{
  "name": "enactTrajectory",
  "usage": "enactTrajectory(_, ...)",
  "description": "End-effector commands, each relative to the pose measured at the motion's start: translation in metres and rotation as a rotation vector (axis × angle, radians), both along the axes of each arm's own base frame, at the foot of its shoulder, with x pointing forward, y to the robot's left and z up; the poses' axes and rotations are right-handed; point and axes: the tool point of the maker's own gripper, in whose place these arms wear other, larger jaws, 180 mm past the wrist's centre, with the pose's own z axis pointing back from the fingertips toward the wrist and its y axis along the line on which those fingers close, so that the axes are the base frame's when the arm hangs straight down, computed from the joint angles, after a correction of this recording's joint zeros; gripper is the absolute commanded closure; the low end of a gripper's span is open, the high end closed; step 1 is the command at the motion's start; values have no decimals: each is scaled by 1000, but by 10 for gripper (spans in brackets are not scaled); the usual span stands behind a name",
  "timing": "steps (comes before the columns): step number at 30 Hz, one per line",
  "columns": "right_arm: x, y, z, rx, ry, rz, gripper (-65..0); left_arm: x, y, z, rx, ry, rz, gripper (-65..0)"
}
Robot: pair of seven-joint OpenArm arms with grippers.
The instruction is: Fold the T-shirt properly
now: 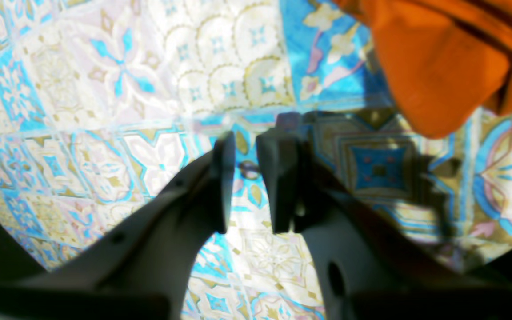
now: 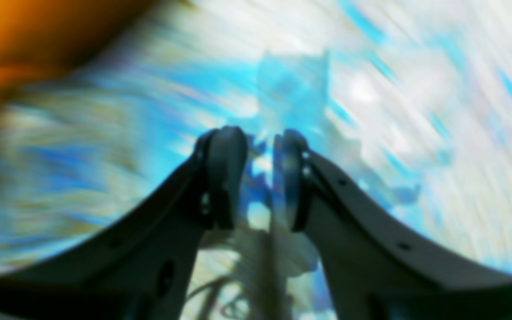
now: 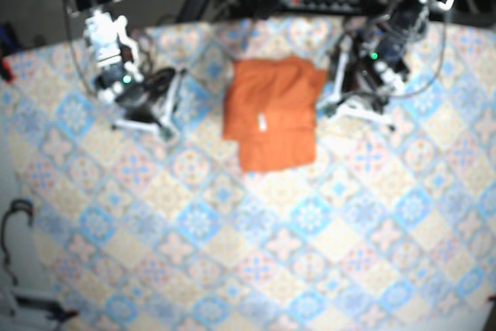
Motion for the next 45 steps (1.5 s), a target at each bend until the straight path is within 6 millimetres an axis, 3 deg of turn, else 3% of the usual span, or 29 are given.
enactTrajectory(1,11,-7,14,15,-50,-27,-207,8,2,8,3,-33,-2,-135)
enactTrajectory(6,2,-55,23,-8,-73,-172,-221,15,21,16,38,-61,30,-136)
enactTrajectory(9,-20,-84,22,-33,-58,-251,-220,23,56,31,61,-105,135,-136)
enactTrajectory(13,-62,-128,23,-90,-28,-366,-221,13,135,56,168,-142,278,-136)
enactTrajectory(16,-100,-168,27,-152,3,-464,-221,-21,186,65,263,-109,355,-136)
enactTrajectory(18,-133,-197,31,-206,38,-532,-220,-56,215,65,317,-59,401,-136)
enactTrajectory(21,-189,-236,38,-284,100,-638,-219,-120,239,60,330,14,411,-136)
enactTrajectory(23,-228,-247,37,-315,163,-691,-218,-169,241,52,299,86,431,-136)
enactTrajectory(26,-285,-259,33,-355,275,-749,-218,-242,230,40,230,205,479,-136)
enactTrajectory(30,-355,-244,-2,-306,444,-833,-218,-334,202,0,92,391,565,-136)
enactTrajectory(33,-417,-226,-36,-245,586,-909,-218,-394,174,-40,-5,527,619,-136)
enactTrajectory(36,-450,-176,-88,-111,688,-917,-217,-424,137,-95,-104,626,676,-136)
enactTrajectory(38,-472,-135,-117,-21,743,-909,-217,-425,115,-131,-167,649,741,-136)
enactTrajectory(40,-481,-103,-136,47,742,-910,-219,-406,88,-165,-253,616,816,-136)
enactTrajectory(42,-477,-81,-150,79,702,-896,-219,-376,58,-192,-348,566,899,-136)
enactTrajectory(45,-463,-62,-160,107,654,-843,-218,-339,25,-214,-426,552,961,-136)
